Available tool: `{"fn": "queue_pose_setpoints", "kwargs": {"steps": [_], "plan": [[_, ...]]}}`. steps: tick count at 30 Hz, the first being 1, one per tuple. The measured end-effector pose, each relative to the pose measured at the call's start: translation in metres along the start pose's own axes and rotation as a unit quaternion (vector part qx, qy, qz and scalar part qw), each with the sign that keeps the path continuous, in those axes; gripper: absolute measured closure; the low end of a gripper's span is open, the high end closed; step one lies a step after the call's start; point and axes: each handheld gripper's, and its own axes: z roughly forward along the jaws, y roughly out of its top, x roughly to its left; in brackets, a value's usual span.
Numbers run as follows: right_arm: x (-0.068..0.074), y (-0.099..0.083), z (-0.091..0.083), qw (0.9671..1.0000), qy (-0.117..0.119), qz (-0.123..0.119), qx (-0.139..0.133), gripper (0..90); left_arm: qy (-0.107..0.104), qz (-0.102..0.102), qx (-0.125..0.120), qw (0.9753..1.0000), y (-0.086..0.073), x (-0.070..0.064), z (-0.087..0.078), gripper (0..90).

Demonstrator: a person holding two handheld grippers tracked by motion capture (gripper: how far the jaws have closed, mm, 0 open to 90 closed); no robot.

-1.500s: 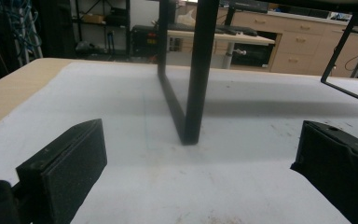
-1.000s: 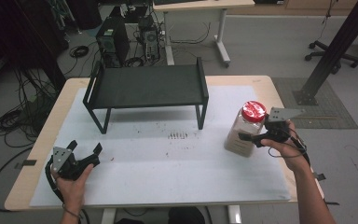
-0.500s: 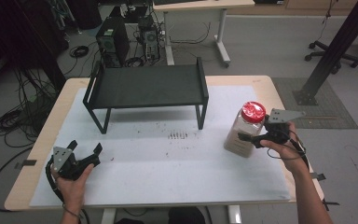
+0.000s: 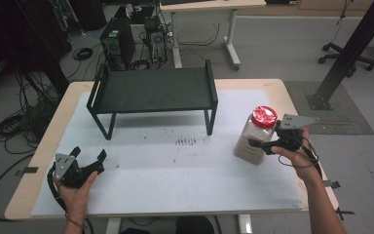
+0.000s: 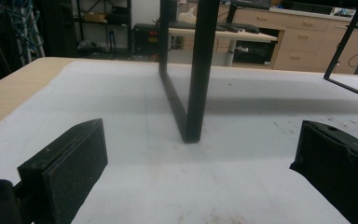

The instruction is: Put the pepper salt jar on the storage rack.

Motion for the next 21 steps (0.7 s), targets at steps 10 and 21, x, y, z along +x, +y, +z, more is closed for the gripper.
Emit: {"fn": "queue_pose_setpoints", "kwargs": {"steps": [10, 21], "plan": [[-0.0015, 0.0, -0.0041, 1.0, -0.007, 0.004, 0.001, 25.8, 0.0, 0.001, 0.0, 1.0, 0.0001, 0.0, 0.0001, 2.9], [0.0002, 0.0045, -0.0074, 0.9999, -0.008, 0.008, -0.008, 25.8, -0.001, 0.0, -0.001, 1.0, 0.0001, 0.0, -0.0002, 2.9]]}}
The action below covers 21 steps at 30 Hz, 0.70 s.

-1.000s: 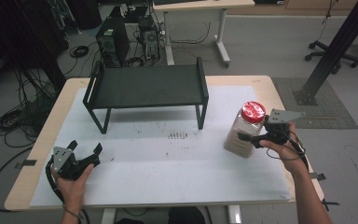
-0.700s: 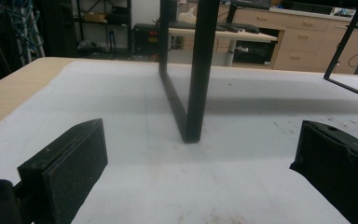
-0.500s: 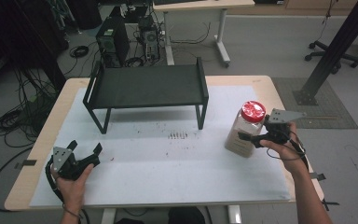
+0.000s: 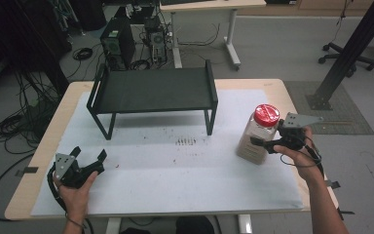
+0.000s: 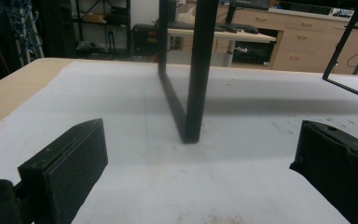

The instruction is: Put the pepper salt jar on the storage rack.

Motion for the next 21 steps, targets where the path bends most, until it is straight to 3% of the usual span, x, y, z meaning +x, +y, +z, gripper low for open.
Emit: {"fn": "queue_pose_setpoints", "kwargs": {"steps": [21], "plan": [[0.014, 0.022, -0.016, 0.9998, -0.013, 0.008, -0.012, 25.7, -0.004, -0.007, -0.002, 1.0, 0.0, 0.001, 0.0, 3.3]]}}
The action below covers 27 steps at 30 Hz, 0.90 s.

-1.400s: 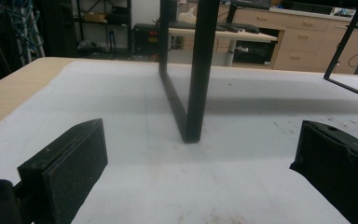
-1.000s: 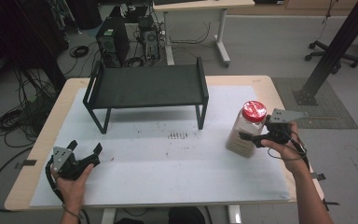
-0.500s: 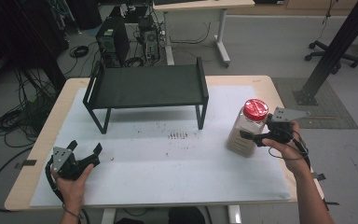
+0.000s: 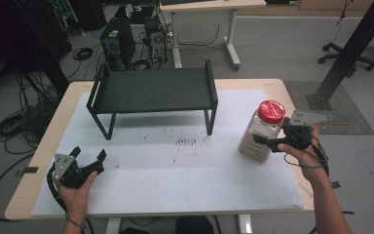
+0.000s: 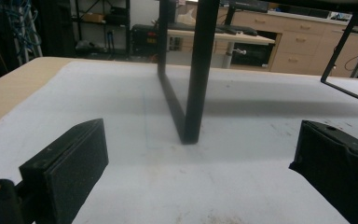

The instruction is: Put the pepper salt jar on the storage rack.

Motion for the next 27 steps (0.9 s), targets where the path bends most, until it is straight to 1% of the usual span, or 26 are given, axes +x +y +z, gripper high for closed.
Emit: {"fn": "queue_pose_setpoints", "kwargs": {"steps": [11, 15, 17, 20, 24, 25, 27], "plan": [[0.009, 0.016, -0.007, 1.0, -0.001, 0.0, -0.002, 25.6, -0.005, -0.002, -0.002, 1.0, 0.0, 0.0, 0.0, 3.3], [0.013, 0.028, -0.012, 1.0, -0.001, -0.001, -0.007, 25.6, -0.007, -0.001, 0.0, 1.0, 0.0, -0.001, 0.0, 3.3], [0.014, 0.03, -0.012, 1.0, -0.002, -0.001, -0.007, 25.6, -0.007, 0.0, -0.001, 1.0, 0.0, -0.001, 0.0, 3.3], [0.017, 0.04, -0.015, 1.0, -0.003, -0.001, -0.007, 25.6, -0.007, -0.002, -0.001, 1.0, 0.0, -0.001, 0.0, 3.3], [0.019, 0.05, -0.016, 1.0, 0.0, 0.0, -0.008, 25.6, -0.008, -0.005, -0.003, 1.0, 0.0, 0.0, -0.001, 3.3], [0.019, 0.05, -0.016, 1.0, 0.0, 0.0, -0.008, 25.6, -0.008, -0.005, -0.003, 1.0, 0.0, 0.0, -0.001, 3.3], [0.02, 0.059, -0.017, 1.0, 0.003, -0.003, -0.007, 25.6, -0.008, -0.005, -0.003, 0.9999, 0.0, 0.0, -0.001, 3.3]]}}
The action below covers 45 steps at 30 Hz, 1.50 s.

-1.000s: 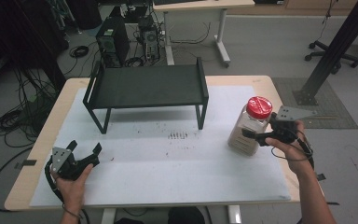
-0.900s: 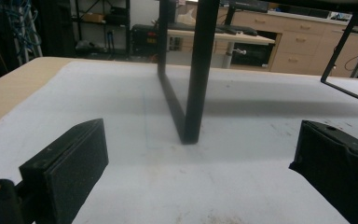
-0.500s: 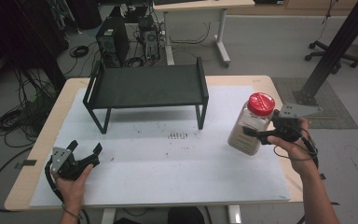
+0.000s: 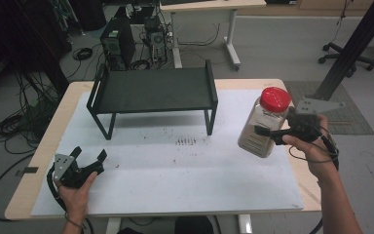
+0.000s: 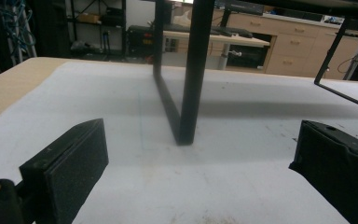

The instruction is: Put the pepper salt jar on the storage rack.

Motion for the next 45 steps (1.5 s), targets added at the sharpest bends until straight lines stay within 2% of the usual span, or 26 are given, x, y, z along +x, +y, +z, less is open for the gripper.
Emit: {"fn": "queue_pose_setpoints", "kwargs": {"steps": [4, 9, 16, 18, 26, 32, 38, 45], "plan": [[0.001, 0.01, 0.001, 1.0, 0.004, -0.004, 0.001, 25.6, 0.0, 0.0, -0.001, 1.0, 0.0, 0.0, 0.0, 3.3], [0.003, 0.035, 0.003, 0.9998, 0.014, -0.015, -0.006, 25.6, 0.002, 0.001, -0.001, 1.0, 0.0, 0.0, -0.001, 3.3], [0.003, 0.06, 0.012, 0.9992, 0.029, -0.025, -0.006, 25.5, 0.001, 0.004, 0.0, 1.0, 0.0, 0.0, 0.0, 3.3], [0.003, 0.073, 0.019, 0.9988, 0.037, -0.032, -0.006, 25.5, 0.0, 0.003, 0.0, 1.0, 0.0, 0.0, 0.0, 3.3], [0.004, 0.102, 0.036, 0.9975, 0.05, -0.048, -0.01, 25.5, -0.002, 0.008, 0.004, 1.0, 0.0, -0.001, 0.001, 3.3], [0.004, 0.115, 0.049, 0.9969, 0.059, -0.052, -0.01, 25.5, -0.003, 0.008, 0.003, 1.0, 0.0, -0.001, 0.001, 3.3], [0.004, 0.135, 0.068, 0.9961, 0.065, -0.059, -0.009, 25.5, -0.005, 0.008, -0.001, 1.0, 0.0, -0.002, 0.001, 3.3], [0.006, 0.15, 0.082, 0.9956, 0.069, -0.064, -0.006, 25.4, -0.009, 0.016, 0.001, 0.9998, 0.0, -0.003, 0.001, 3.3]]}}
